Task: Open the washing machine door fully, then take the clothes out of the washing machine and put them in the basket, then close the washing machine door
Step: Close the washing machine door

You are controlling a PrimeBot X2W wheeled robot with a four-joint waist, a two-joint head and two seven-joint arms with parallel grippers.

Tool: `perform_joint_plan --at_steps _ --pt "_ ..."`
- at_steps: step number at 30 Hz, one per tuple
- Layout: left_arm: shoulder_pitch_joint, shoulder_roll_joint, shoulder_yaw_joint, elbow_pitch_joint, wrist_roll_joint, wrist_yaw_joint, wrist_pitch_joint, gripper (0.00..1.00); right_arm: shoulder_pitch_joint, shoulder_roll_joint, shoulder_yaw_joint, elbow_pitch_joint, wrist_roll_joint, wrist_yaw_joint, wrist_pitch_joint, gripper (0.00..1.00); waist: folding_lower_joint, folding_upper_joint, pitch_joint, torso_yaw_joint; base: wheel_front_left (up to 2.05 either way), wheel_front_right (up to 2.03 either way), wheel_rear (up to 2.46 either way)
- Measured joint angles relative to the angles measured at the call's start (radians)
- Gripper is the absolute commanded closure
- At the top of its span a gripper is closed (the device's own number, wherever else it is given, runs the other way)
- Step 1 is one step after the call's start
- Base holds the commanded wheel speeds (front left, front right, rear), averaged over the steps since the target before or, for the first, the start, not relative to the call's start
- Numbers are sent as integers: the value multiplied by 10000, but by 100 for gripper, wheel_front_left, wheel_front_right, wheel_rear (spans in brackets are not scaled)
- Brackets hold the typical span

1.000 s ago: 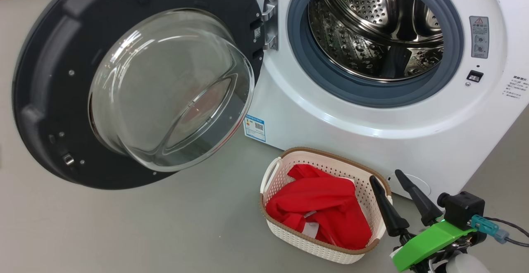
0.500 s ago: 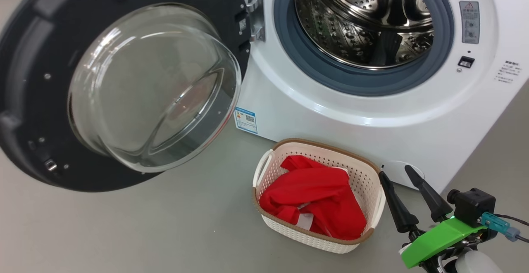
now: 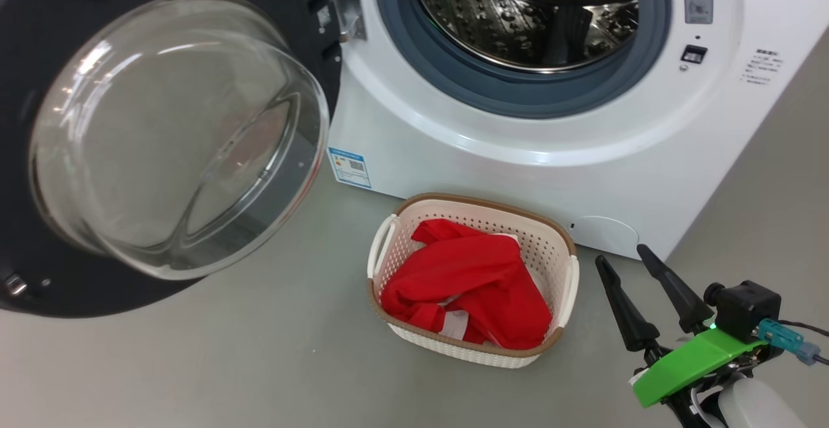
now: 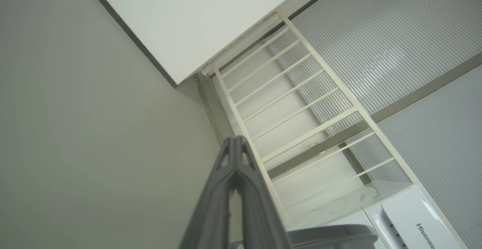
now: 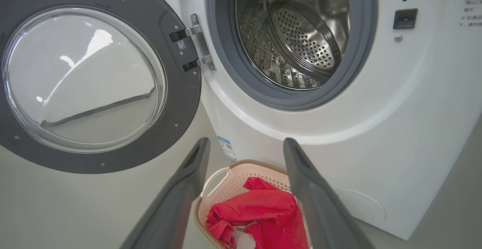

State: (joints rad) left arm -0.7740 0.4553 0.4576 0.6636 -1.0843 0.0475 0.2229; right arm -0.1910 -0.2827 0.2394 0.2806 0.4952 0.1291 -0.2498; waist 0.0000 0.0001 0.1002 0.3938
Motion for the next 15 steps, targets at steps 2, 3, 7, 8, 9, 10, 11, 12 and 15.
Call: perform_joint_plan --at_steps 2,3,7,8,9,10,11,12,15 --pt "-43 54 73 316 -109 0 0 100 -96 -42 0 -12 0 0 0 0 0 0 86 -129 0 0 0" --pt "-80 86 102 458 -113 -2 4 100 -139 -48 2 -17 0 0 0 0 0 0 125 -191 0 0 0" --pt "-225 203 362 974 -347 2 71 100 -151 -52 25 -31 0 0 0 0 0 0 281 -419 0 0 0" --pt "-266 219 407 1104 -374 6 98 100 -154 -58 25 -33 0 0 0 0 0 0 327 -462 0 0 0" --pt "-296 230 422 1204 -382 6 136 100 -162 -59 19 -35 0 0 0 0 0 0 373 -503 0 0 0" --pt "-337 232 431 1292 -389 8 207 100 -178 -67 19 -35 0 0 0 0 0 0 418 -540 0 0 0" --pt "-374 230 426 1373 -422 12 282 100 -201 -82 15 -40 0 0 0 0 0 0 465 -574 0 0 0" --pt "-393 232 428 1438 -453 27 322 100 -227 -98 12 -52 0 0 0 0 0 0 512 -604 0 0 0" --pt "-403 234 414 1668 -454 115 439 100 -357 -115 -2 -58 0 0 0 0 0 0 625 -697 0 0 0"
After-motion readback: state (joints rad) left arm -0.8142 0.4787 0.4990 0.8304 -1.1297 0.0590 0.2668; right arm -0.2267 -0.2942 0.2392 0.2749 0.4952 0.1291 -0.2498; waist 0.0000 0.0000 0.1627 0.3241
